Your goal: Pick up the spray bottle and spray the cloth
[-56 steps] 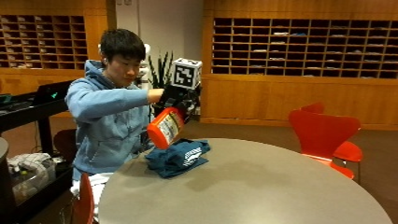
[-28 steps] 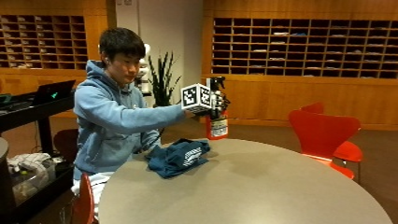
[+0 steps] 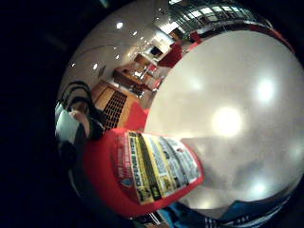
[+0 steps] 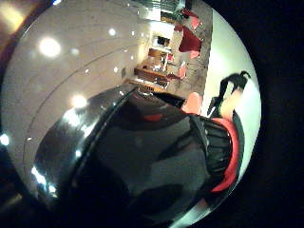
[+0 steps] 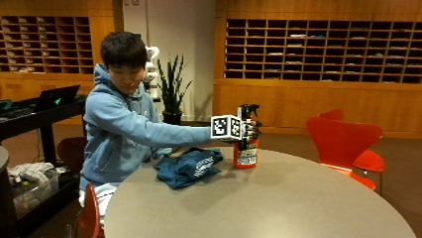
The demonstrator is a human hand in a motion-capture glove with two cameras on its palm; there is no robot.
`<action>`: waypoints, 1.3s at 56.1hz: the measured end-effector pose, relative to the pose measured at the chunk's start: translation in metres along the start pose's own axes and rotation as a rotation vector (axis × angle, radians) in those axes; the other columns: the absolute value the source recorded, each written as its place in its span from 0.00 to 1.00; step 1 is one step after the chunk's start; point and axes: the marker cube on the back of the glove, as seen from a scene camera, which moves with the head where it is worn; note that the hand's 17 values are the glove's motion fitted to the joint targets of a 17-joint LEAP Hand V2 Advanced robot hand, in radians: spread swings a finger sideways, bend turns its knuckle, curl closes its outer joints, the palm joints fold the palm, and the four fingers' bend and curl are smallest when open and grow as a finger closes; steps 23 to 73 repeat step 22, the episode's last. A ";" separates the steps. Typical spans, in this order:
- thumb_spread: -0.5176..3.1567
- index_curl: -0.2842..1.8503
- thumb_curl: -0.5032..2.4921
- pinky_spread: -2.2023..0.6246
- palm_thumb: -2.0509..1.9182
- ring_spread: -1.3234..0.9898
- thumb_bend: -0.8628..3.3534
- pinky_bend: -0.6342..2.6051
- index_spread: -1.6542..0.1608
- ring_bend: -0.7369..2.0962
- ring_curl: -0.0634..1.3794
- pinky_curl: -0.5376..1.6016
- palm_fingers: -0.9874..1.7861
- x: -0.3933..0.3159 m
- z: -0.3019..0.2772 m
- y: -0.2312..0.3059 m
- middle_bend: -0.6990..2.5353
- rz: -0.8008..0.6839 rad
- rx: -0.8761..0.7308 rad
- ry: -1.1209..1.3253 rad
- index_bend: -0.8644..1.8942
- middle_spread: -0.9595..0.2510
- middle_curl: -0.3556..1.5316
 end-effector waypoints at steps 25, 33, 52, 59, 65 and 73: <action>0.38 0.25 0.34 0.80 0.68 0.54 0.19 0.37 0.75 0.42 0.31 0.44 0.47 0.015 -0.037 0.071 0.29 0.014 -0.185 -0.081 0.32 0.72 0.40; 0.38 0.25 0.34 0.80 0.68 0.54 0.19 0.37 0.75 0.42 0.31 0.44 0.47 0.015 -0.037 0.071 0.29 0.014 -0.185 -0.081 0.32 0.72 0.40; 0.38 0.25 0.34 0.80 0.68 0.54 0.19 0.37 0.75 0.42 0.31 0.44 0.47 0.015 -0.037 0.071 0.29 0.014 -0.185 -0.081 0.32 0.72 0.40; 0.38 0.25 0.34 0.80 0.68 0.54 0.19 0.37 0.75 0.42 0.31 0.44 0.47 0.015 -0.037 0.071 0.29 0.014 -0.185 -0.081 0.32 0.72 0.40; 0.38 0.25 0.34 0.80 0.68 0.54 0.19 0.37 0.75 0.42 0.31 0.44 0.47 0.015 -0.037 0.071 0.29 0.014 -0.185 -0.081 0.32 0.72 0.40; 0.38 0.25 0.34 0.80 0.68 0.54 0.19 0.37 0.75 0.42 0.31 0.44 0.47 0.015 -0.037 0.071 0.29 0.014 -0.185 -0.081 0.32 0.72 0.40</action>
